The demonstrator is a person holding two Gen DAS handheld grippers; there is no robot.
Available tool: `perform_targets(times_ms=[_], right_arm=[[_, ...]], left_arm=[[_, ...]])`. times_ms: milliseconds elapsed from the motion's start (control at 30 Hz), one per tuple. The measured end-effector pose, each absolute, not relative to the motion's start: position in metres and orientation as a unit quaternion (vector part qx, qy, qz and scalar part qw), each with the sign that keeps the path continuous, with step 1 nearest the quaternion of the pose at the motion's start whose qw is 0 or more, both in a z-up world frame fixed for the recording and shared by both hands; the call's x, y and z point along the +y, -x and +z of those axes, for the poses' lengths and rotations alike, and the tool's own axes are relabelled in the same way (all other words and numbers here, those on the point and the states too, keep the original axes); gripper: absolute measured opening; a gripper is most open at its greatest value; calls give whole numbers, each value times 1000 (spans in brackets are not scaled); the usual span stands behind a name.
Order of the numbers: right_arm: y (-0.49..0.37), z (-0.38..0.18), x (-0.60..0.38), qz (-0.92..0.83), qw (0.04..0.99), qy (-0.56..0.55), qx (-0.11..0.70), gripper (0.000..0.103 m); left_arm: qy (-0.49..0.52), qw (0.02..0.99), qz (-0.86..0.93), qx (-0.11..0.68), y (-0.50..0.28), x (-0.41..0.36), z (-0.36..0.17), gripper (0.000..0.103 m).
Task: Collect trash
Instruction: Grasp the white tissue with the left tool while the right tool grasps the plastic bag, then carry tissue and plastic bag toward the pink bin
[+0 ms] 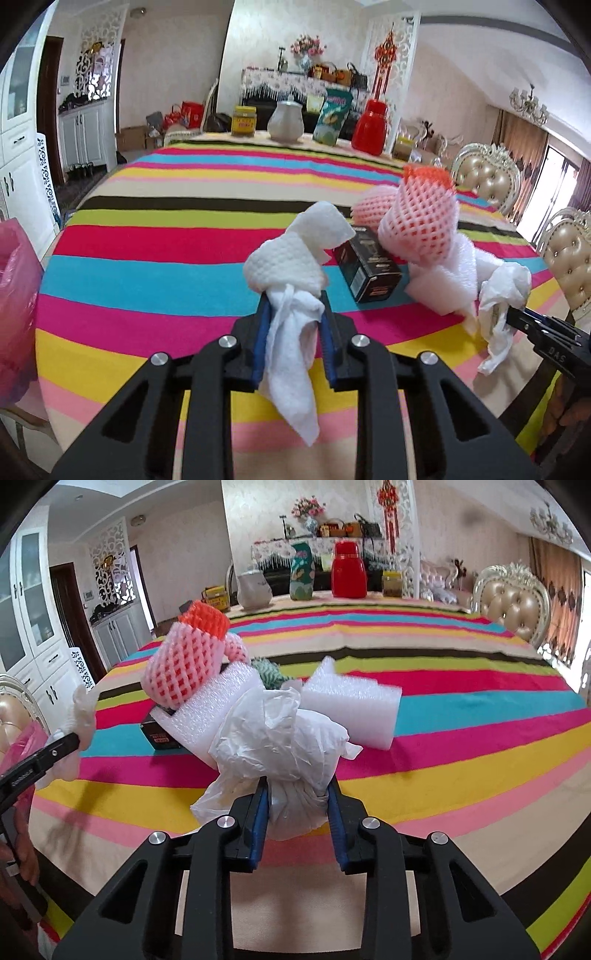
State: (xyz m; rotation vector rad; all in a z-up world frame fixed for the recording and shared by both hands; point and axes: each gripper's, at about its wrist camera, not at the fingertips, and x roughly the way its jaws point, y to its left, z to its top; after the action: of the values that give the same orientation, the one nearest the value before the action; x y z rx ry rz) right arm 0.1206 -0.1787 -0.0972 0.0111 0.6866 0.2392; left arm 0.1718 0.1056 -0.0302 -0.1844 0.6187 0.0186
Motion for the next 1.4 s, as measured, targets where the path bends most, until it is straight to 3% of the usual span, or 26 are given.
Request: perform_targets(times_ms=[500, 1400], right_arm=[[-93, -73, -152, 148, 945, 20, 293, 29], [-79, -60, 4, 280, 919, 76, 269, 30]], left_arm=[[83, 962, 11, 261, -133, 106, -15, 24], [83, 969, 136, 187, -67, 207, 1, 24]])
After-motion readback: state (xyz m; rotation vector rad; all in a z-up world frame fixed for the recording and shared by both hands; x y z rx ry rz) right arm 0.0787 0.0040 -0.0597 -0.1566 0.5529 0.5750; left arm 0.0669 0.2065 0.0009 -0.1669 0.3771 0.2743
